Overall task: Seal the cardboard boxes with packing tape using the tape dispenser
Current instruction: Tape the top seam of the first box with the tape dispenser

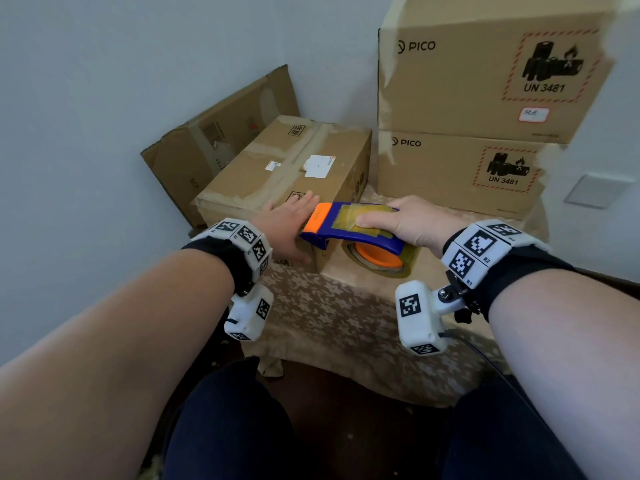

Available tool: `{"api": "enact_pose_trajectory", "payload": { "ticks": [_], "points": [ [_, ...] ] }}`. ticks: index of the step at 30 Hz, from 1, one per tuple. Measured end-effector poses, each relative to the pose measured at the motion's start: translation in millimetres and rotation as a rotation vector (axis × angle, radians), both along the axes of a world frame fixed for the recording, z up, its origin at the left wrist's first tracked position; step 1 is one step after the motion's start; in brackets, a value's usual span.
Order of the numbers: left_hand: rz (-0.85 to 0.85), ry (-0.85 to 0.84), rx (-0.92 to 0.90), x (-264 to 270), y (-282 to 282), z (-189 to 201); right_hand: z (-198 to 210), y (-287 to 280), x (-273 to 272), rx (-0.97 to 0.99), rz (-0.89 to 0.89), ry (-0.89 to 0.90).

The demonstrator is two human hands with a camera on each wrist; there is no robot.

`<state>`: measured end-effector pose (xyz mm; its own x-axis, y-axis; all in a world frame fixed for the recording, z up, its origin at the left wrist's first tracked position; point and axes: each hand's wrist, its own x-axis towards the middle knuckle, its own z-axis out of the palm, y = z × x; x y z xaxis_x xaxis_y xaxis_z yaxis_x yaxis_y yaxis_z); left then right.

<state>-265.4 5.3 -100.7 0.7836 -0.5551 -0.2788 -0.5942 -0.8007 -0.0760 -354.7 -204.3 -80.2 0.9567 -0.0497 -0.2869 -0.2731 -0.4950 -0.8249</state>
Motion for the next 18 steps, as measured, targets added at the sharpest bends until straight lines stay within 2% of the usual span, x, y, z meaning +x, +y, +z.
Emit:
{"api": "enact_pose_trajectory", "payload": {
  "ticks": [14,18],
  "points": [
    [0.074,0.030,-0.022,-4,-7,-1,-9,-14,-16,0.142,-0.009,-0.049],
    [0.070,0.028,0.009,-2,-8,-2,-11,-40,-27,0.140,-0.020,-0.024]
  ]
}}
